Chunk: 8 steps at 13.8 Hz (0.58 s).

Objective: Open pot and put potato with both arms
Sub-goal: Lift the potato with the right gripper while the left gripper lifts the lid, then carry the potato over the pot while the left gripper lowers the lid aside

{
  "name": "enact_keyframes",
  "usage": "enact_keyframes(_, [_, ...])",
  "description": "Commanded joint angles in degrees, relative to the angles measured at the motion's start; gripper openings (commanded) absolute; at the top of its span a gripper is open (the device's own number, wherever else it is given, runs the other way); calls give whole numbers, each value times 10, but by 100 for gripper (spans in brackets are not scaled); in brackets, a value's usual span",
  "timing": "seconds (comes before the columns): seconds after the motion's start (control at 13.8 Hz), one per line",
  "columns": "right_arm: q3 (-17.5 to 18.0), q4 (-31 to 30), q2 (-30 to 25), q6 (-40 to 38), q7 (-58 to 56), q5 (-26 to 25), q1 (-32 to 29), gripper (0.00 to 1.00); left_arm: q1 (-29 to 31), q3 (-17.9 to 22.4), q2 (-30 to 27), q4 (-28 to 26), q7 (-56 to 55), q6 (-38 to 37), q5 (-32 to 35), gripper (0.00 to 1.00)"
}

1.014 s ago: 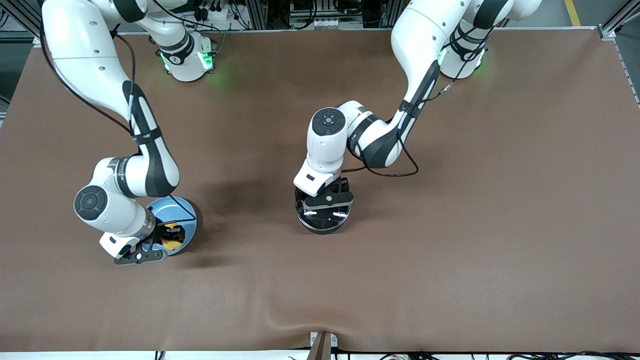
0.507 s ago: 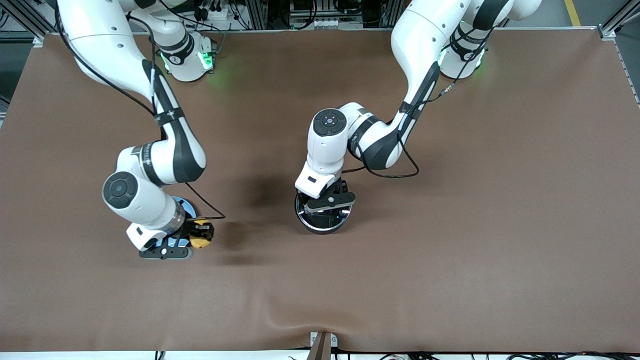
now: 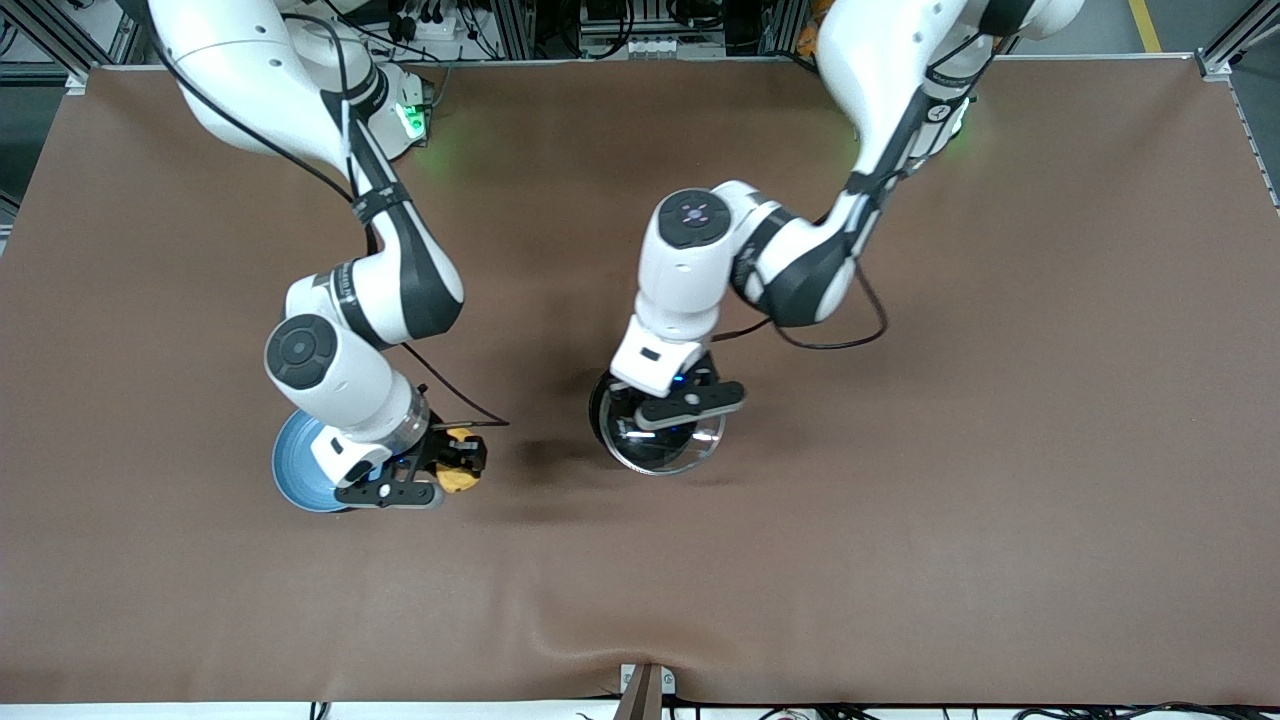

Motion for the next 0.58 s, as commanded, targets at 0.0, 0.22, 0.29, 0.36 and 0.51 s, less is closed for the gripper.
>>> enact_keyframes(0.0, [-3,11,-1,-11,35,12,26,0,35,-7,-86,-99,54,-4,-17,0])
enact_keyframes(0.22, [-3,17,1,-11,88,10,57,0,90,-8,-176,-221,185,-2,-65,0])
enact_keyframes(0.29, [-3,19,5,-9,99,10,70,0,111,-8,-208,-273,234,6,-78,0])
enact_keyframes(0.36, [-3,21,9,-6,120,7,88,0,130,-8,-231,-316,272,26,-83,0])
enact_keyframes(0.51, [-3,55,36,-5,161,6,119,0,173,-8,-251,-380,336,73,-83,0])
